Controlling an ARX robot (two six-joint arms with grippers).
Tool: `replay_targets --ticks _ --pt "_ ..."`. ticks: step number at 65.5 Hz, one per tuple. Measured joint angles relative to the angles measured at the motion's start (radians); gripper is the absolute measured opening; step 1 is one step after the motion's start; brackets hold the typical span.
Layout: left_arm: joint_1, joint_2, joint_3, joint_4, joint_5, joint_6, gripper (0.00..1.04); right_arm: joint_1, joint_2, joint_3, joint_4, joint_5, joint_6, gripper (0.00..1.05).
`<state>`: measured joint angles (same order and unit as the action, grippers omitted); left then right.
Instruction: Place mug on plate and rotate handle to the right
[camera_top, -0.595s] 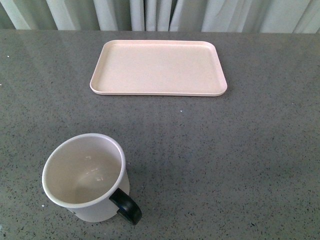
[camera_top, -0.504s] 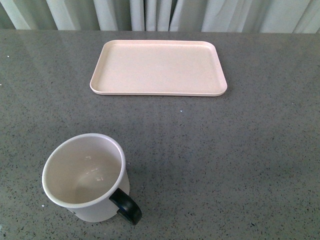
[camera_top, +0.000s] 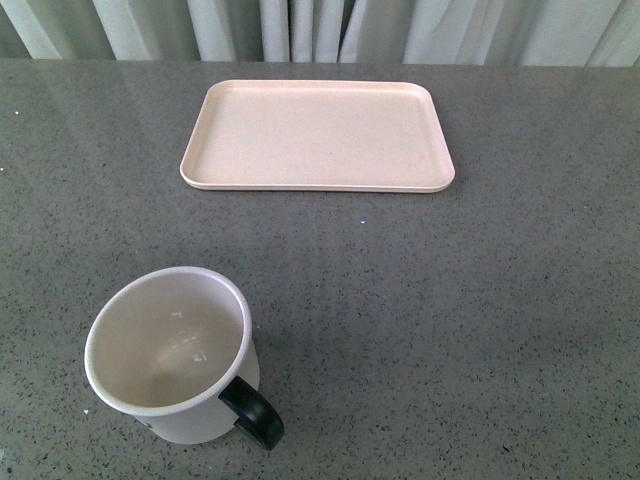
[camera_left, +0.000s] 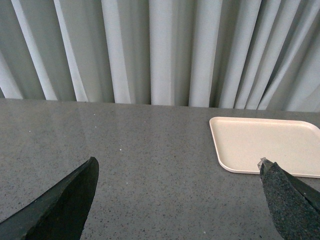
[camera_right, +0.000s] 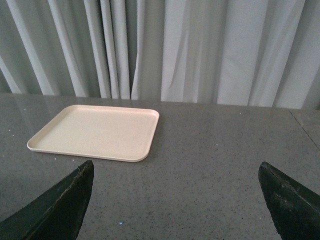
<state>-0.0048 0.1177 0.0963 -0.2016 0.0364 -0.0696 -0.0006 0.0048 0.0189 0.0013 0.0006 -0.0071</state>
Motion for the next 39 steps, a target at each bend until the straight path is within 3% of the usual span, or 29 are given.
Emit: replay_targets --ticks 6,15,21,39 --pt "-0.019 0.254 0.131 -0.141 0.013 -0.063 0.96 0.0 0.0 0.0 0.0 0.0 0.0 0.96" --pt "-0.05 0.53 0.262 -0.012 0.024 -0.07 0.96 0.0 0.0 0.0 0.0 0.0 0.0 0.96" --pt "-0.125 0.729 0.354 0.071 0.05 -0.057 0.96 0.0 0.0 0.0 0.0 0.0 0.0 0.96" --pt "-0.306 1.065 0.476 0.099 0.077 -0.009 0.96 0.0 0.0 0.0 0.0 0.0 0.0 0.96"
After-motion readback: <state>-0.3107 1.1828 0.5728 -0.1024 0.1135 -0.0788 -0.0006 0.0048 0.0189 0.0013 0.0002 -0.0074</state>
